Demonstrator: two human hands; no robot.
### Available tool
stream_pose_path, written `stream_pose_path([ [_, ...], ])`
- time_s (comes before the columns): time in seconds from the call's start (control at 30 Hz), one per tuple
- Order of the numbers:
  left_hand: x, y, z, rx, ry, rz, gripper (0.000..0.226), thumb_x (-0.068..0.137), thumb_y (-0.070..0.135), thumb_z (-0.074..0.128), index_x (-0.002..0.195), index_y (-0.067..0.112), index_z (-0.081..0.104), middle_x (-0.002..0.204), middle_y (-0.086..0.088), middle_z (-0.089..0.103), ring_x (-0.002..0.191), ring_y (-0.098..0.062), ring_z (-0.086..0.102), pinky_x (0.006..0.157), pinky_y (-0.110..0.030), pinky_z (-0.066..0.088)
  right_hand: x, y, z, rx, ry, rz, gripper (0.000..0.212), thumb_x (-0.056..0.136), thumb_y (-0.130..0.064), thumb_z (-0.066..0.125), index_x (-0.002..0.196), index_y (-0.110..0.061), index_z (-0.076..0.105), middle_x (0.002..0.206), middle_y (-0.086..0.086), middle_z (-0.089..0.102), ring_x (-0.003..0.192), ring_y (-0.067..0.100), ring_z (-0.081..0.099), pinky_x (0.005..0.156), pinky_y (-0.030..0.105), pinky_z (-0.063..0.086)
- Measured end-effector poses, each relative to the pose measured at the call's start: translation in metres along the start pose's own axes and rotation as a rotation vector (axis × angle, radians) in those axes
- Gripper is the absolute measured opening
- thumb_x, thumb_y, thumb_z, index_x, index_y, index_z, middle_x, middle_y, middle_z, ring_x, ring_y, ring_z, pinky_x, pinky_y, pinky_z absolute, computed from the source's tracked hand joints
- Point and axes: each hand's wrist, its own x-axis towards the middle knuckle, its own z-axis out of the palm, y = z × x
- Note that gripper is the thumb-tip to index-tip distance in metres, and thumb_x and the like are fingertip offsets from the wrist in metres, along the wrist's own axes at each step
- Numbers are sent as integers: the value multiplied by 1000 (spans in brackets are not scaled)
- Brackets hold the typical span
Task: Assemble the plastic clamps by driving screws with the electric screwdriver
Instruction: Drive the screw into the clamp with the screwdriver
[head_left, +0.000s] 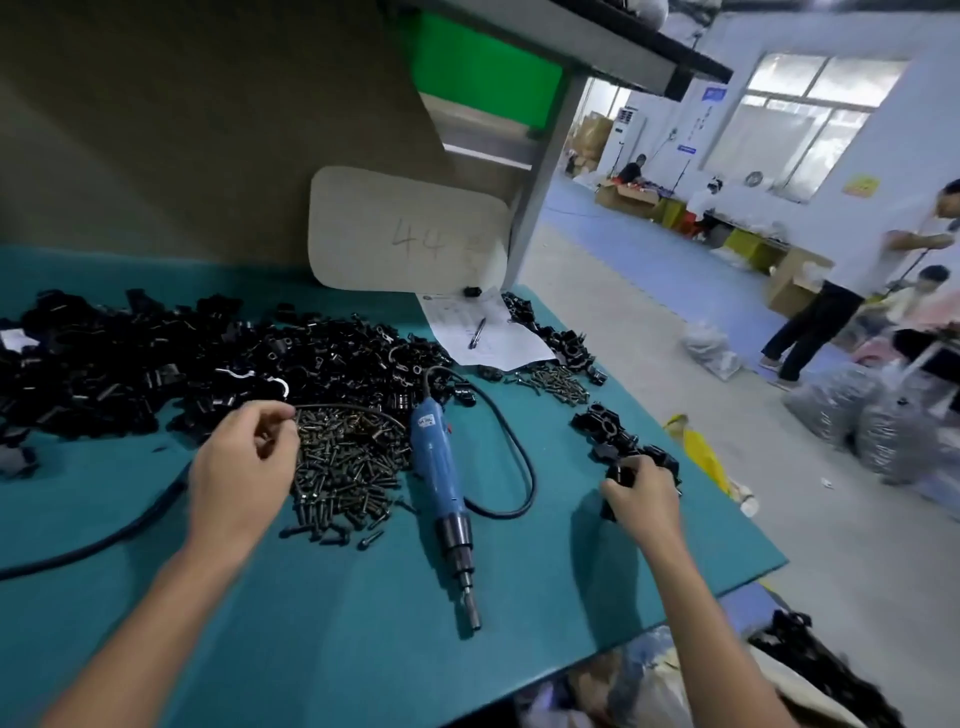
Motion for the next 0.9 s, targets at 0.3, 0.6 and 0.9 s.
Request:
stream_pose_path([
  [0.3,46,-38,-37,427,-51,-89,48,95,24,62,141,27,50,142,-8,48,128,-35,42,102,-52,41,-14,-33,14,-143,83,-277,45,96,-22,69,137,-10,56,136,21,50,120,39,49,96,44,45],
  [0.6,66,-59,-26,480,-212,-43,49,94,19,67,140,22,52,136,-10,53,123,-32,49,105,-42,39,-181,-171,124,-76,-720,-1219,37,105,-29,54,141,-23,56,132,6,50,120,24,44,108,33,33],
  [0.9,75,-63,-49,297,-45,-40,17,99,19,62,115,16,68,110,-1,60,87,-12,58,82,-28,46,-190,-176,161,-134,-608,-1194,18,105,-7,43,121,-6,52,112,14,48,103,32,48,89,45,43],
])
